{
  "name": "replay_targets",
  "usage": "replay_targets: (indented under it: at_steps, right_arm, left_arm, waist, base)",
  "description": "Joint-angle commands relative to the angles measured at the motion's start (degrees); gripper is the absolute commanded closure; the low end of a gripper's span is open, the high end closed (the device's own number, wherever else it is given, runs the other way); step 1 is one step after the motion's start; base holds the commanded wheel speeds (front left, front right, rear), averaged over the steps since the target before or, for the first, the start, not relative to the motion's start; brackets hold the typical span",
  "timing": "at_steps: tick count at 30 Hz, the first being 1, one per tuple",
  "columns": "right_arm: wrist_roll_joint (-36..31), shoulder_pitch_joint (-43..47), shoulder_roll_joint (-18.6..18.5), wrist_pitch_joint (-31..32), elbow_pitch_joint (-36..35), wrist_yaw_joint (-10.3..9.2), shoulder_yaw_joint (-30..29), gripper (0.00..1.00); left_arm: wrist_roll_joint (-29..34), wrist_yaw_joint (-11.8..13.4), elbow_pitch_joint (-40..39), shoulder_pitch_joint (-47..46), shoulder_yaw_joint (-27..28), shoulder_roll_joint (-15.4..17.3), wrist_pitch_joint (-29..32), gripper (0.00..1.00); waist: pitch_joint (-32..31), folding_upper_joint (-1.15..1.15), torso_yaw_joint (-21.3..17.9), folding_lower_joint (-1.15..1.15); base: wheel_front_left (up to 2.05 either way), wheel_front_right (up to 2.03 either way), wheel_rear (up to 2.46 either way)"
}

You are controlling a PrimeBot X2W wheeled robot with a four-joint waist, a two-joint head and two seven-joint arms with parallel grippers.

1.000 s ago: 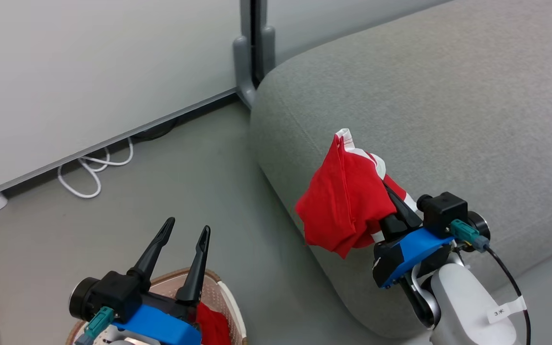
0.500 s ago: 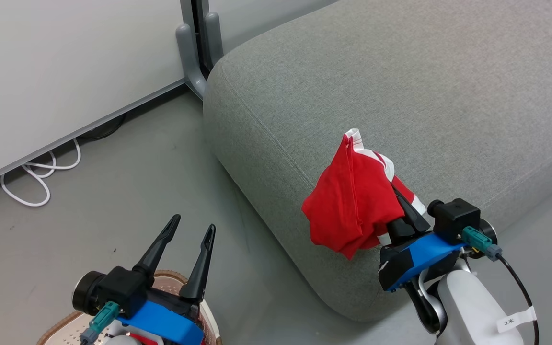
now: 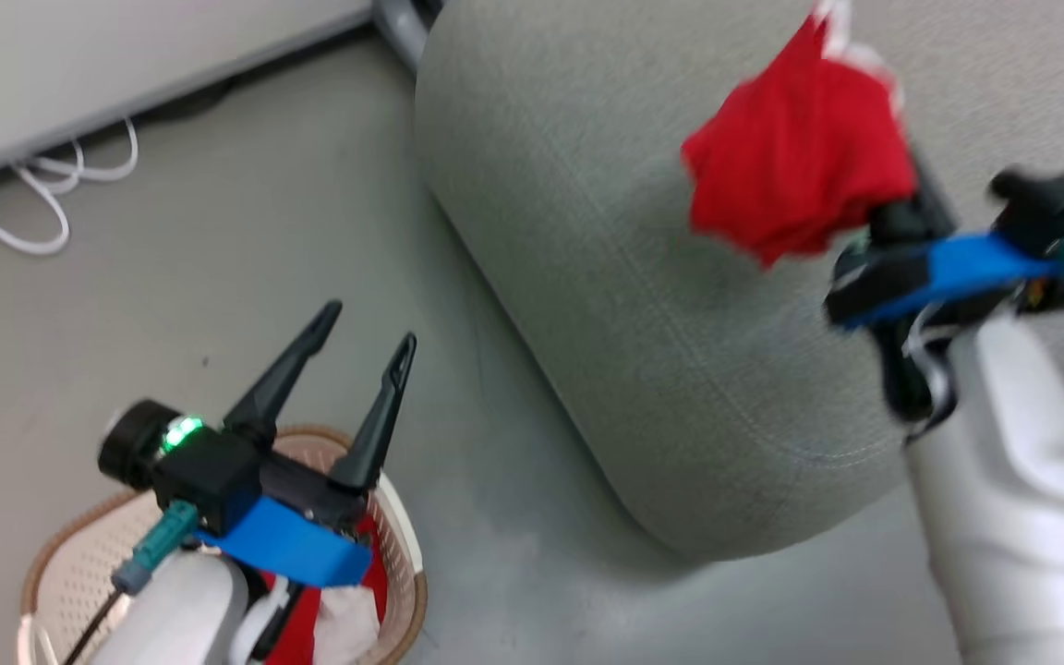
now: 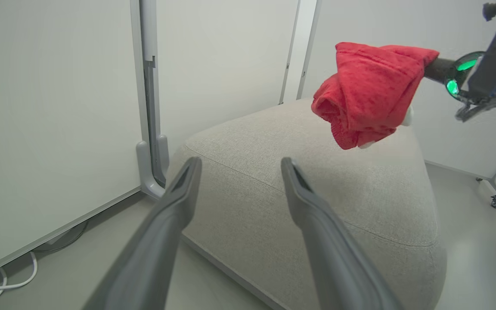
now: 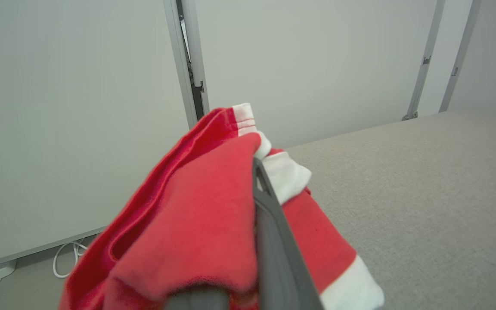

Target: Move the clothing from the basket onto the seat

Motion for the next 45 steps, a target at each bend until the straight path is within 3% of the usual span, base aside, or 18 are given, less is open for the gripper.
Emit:
replay_targets:
  at_steps: [1, 6, 11, 15, 19, 22, 35, 41, 45]
  right_arm:
    - [0.4, -3.6, 0.0, -0.1, 0.8, 0.03, -1.8, 1.00]
    - [0.1, -15.2, -2.1, 0.4, 5.9, 0.03, -14.1, 1.00]
    - [-3.3, -22.7, -7.1, 0.4, 9.3, 0.03, -22.9, 1.00]
    - [-7.9, -25.8, -9.2, 0.5, 12.7, 0.03, -28.4, 1.00]
    - [-11.5, -27.4, -9.0, 0.6, 16.1, 0.03, -31.9, 1.00]
    - [-13.7, -28.0, -8.4, 0.1, 18.3, 0.03, -33.5, 0.00]
    - [-19.5, -25.3, -7.9, -1.6, 22.8, 0.03, -32.2, 0.00]
    - [-23.1, -17.3, -9.3, -1.9, 22.6, 0.03, -28.1, 0.00]
    - [-22.4, -9.3, -8.4, -2.1, 18.9, 0.02, -25.2, 0.00]
  left_arm:
    - [0.2, -0.1, -0.8, -2.1, -0.1, 1.0, 0.5, 0.00]
    - [0.5, -0.1, -5.1, -8.1, -1.5, 3.3, 2.2, 0.00]
    - [1.4, -0.1, -8.5, -12.5, -2.0, 4.9, 3.0, 0.00]
    - [1.9, 0.0, -10.2, -13.7, -1.9, 5.5, 3.1, 0.00]
    - [1.8, 0.3, -10.3, -13.0, -1.9, 5.8, 2.7, 0.00]
    - [1.8, 0.2, -9.9, -12.9, -2.3, 5.9, 2.5, 0.00]
    - [0.3, 0.1, -5.9, -12.7, -4.9, 3.7, 1.0, 0.00]
    - [-2.1, -0.1, 0.5, -10.4, -6.4, -0.3, -0.6, 0.00]
    - [-3.6, -0.1, 3.8, -6.0, -4.1, -4.1, -0.9, 0.00]
  waist:
    - [7.5, 0.00, 3.5, 0.00]
    - [16.9, 0.00, 8.0, 0.00]
    - [24.0, 0.00, 11.6, 0.00]
    - [27.4, 0.00, 13.3, 0.00]
    - [28.2, 0.00, 14.0, 0.00]
    - [28.0, 0.00, 14.2, 0.00]
    - [21.2, 0.00, 14.1, 0.00]
    - [10.9, 0.00, 16.4, 0.00]
    - [1.3, 0.00, 18.0, 0.00]
  base:
    - [0.00, 0.00, 0.00]
    - [0.00, 0.00, 0.00]
    - [0.00, 0.00, 0.00]
    - [0.00, 0.00, 0.00]
    - [0.00, 0.00, 0.00]
    - [0.00, 0.00, 0.00]
    - [0.00, 0.00, 0.00]
    - [0.00, 0.00, 0.00]
    - [0.00, 0.00, 0.00]
